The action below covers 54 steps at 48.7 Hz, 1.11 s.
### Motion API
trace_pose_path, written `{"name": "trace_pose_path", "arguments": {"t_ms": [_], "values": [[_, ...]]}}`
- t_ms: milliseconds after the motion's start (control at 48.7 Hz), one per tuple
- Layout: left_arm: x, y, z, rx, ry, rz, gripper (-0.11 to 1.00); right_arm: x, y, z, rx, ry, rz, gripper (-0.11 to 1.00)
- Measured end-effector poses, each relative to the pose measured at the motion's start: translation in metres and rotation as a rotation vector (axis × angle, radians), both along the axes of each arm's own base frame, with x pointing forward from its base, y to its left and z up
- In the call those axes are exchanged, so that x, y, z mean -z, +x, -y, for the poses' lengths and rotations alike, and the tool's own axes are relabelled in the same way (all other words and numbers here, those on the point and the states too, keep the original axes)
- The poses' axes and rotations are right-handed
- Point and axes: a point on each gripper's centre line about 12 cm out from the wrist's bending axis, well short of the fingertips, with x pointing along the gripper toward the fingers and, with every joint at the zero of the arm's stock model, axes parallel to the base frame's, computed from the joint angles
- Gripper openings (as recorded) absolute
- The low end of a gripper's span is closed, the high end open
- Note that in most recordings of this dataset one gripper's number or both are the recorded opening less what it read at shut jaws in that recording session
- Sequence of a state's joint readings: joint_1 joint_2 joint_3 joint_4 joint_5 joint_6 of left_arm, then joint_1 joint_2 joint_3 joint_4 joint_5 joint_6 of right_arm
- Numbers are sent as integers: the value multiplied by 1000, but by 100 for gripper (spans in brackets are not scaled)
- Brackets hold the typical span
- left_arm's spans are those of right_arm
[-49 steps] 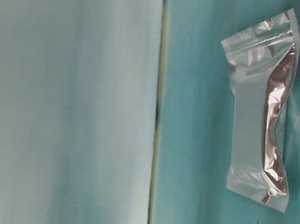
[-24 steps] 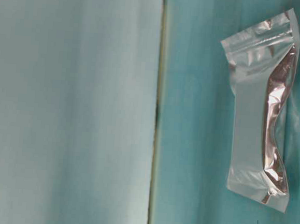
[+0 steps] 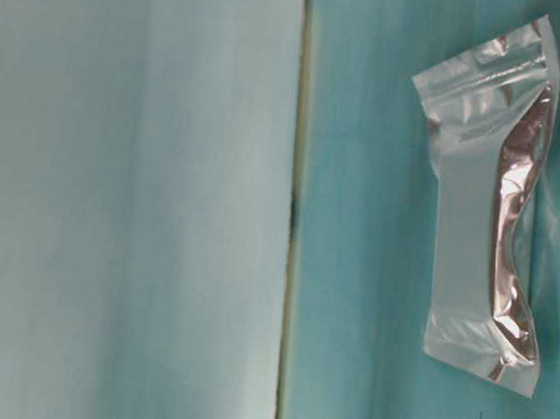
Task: Hand over the silver zip bag and make it stand upright.
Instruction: 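Move the right gripper to the silver foil bag's right edge, then grasp the bag's right edge with the right gripper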
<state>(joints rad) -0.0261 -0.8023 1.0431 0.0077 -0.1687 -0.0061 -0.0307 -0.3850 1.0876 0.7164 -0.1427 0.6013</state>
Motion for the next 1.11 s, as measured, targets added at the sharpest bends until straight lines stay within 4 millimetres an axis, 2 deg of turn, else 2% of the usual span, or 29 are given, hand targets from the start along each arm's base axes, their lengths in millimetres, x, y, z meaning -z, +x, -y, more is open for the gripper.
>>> {"name": "trace_pose_path", "arguments": {"t_ms": [62, 144, 472, 719, 1109], "values": [[0, 0, 0, 2, 0, 0, -1, 7, 5, -1, 10, 10, -20, 92], [1, 0, 0, 2, 2, -9, -1, 15, 10, -2, 32, 29, -38, 90], [7, 0, 0, 1, 3, -58, -1, 50, 21, -16, 104, 67, -61, 91], [7, 0, -1, -3, 3, -60, -1, 72, 39, -27, 104, 54, -87, 91], [8, 0, -1, -5, -2, -61, -1, 87, 63, -27, 119, 20, -80, 89]]}}
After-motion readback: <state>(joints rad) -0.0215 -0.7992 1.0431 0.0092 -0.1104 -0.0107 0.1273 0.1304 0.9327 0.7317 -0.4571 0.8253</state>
